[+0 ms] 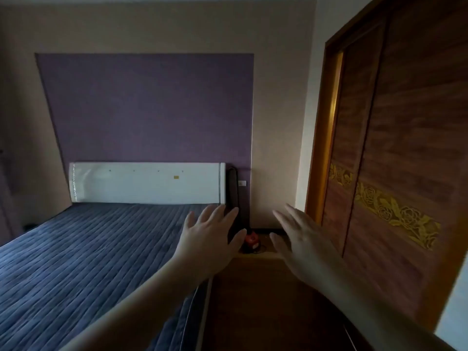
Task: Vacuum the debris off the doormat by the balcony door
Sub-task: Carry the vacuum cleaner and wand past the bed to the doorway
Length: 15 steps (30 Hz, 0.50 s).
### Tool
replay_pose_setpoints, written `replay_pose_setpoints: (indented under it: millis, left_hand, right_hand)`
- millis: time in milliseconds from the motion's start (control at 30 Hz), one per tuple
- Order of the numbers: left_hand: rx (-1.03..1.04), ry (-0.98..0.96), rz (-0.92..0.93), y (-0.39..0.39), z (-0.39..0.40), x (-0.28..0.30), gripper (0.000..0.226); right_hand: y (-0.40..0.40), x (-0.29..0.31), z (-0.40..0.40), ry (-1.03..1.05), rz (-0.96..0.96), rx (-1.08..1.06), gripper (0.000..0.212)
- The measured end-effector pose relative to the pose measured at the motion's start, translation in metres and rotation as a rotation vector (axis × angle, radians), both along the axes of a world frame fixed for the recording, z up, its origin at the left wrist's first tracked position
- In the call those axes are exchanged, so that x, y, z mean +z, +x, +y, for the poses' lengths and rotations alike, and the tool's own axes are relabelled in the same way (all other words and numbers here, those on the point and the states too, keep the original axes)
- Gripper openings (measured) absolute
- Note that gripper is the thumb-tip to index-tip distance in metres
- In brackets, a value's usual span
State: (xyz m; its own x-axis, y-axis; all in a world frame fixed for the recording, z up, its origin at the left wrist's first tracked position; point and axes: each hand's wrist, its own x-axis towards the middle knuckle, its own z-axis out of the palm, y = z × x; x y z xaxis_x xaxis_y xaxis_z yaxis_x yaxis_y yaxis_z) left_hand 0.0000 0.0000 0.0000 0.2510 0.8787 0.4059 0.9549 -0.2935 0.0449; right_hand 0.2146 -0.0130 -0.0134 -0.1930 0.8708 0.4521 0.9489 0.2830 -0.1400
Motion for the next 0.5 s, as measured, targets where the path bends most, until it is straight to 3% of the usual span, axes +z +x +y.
replay_pose_setpoints:
  millis: [300,500]
  left_hand:
    - [-0.064,-0.060,0.121,0.074,0.116,-0.029,0.066]
    - [-0.096,-0.026,0.007,0.098,0.166,-0.058,0.068]
  right_hand:
    - [0.086,-0.037,0.107,-0.033,-0.010,-0.083,0.074]
    - [0.108,-0.059,0.167,-0.081,-0.026,-0.046,0.079]
